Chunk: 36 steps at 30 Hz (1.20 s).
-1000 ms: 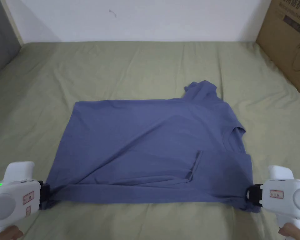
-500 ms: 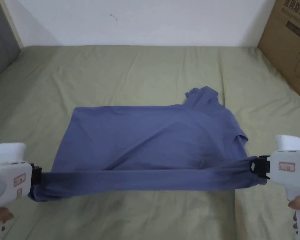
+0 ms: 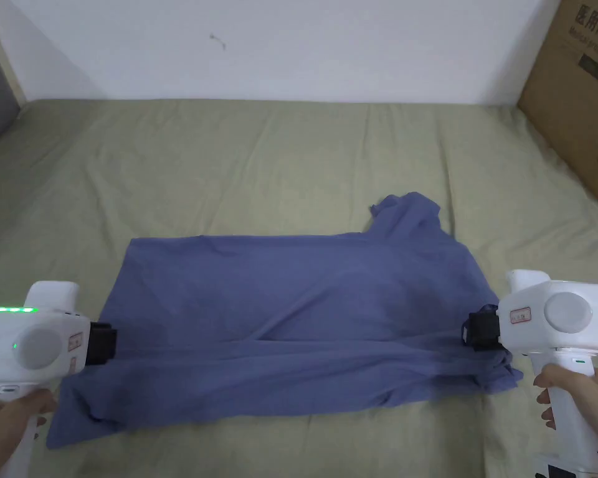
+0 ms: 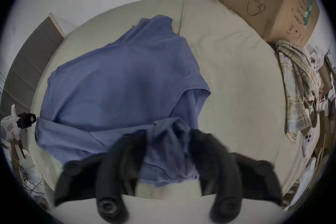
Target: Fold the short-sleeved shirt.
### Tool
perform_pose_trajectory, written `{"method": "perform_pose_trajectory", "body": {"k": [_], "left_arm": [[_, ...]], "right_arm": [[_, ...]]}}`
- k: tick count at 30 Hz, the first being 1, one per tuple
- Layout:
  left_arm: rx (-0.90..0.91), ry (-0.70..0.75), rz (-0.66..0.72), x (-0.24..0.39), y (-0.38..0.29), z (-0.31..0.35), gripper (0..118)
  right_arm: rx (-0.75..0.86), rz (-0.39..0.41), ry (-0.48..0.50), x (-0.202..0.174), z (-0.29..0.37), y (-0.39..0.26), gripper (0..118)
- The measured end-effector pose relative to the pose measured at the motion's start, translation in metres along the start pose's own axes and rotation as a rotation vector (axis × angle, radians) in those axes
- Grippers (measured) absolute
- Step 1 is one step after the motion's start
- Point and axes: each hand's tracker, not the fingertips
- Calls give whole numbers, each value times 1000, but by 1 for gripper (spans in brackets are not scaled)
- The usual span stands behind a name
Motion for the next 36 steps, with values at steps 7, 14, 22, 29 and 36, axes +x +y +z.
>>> {"method": "perform_pose_trajectory", "body": {"k": [7,14,22,29,36], "left_arm": [[83,-47,39,-8,-21,55,99],[88,-156,78,-6,-87,104,0],[25,-141,96,-7,-112,83,35],[-23,-146,203,-23,-91,37,93],[-8,-128,155,-15,-99,30,4]], "right_arm": [[75,-52,34,13,46,-27,66],[99,-21,14,7,79,-96,9],[19,-75,47,3,56,-146,1],[3,-45,30,-2,55,-146,1],[13,-115,60,3,50,-141,2]]}}
